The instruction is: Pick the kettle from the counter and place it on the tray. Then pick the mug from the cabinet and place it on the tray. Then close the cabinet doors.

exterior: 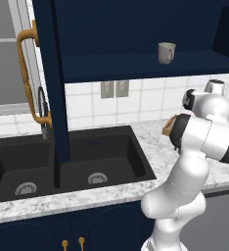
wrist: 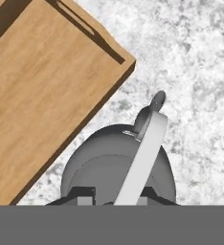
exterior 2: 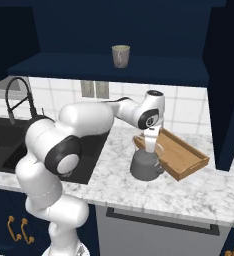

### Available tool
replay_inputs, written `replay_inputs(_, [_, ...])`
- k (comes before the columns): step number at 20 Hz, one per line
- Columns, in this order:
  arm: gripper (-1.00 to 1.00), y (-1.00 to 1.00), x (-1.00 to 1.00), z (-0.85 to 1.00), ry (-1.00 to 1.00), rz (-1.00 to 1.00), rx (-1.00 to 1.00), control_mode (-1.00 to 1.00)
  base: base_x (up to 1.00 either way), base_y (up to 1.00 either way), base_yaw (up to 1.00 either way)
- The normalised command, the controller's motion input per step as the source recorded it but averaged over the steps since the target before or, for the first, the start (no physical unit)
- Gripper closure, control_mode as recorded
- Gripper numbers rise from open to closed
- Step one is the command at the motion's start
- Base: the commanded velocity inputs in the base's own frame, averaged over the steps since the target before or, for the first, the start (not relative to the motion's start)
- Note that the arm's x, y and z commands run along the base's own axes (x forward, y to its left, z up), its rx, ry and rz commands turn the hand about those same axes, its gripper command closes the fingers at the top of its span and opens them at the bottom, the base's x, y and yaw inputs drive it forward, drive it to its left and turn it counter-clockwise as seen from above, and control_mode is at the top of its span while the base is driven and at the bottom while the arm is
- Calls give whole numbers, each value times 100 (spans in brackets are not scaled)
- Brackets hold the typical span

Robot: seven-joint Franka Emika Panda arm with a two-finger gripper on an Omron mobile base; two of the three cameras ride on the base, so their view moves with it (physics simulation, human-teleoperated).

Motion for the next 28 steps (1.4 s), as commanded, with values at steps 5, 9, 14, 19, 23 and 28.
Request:
replay_inputs(5, [100, 0, -32, 20, -18, 0, 10, -100, 0, 0, 0])
replay_inputs(9, [100, 0, -14, 24, -11, -1, 17, -100, 0, 0, 0])
replay_inputs(14, [100, -1, 0, 3, 0, -9, 6, -100, 0, 0, 0])
replay_inputs(19, [100, -8, 0, 30, 0, -13, 0, -100, 0, 0, 0])
replay_inputs(23, [100, 0, 0, 44, -12, -9, 0, -100, 0, 0, 0])
replay_inputs(28, [100, 0, 7, 31, -16, -7, 0, -100, 0, 0, 0])
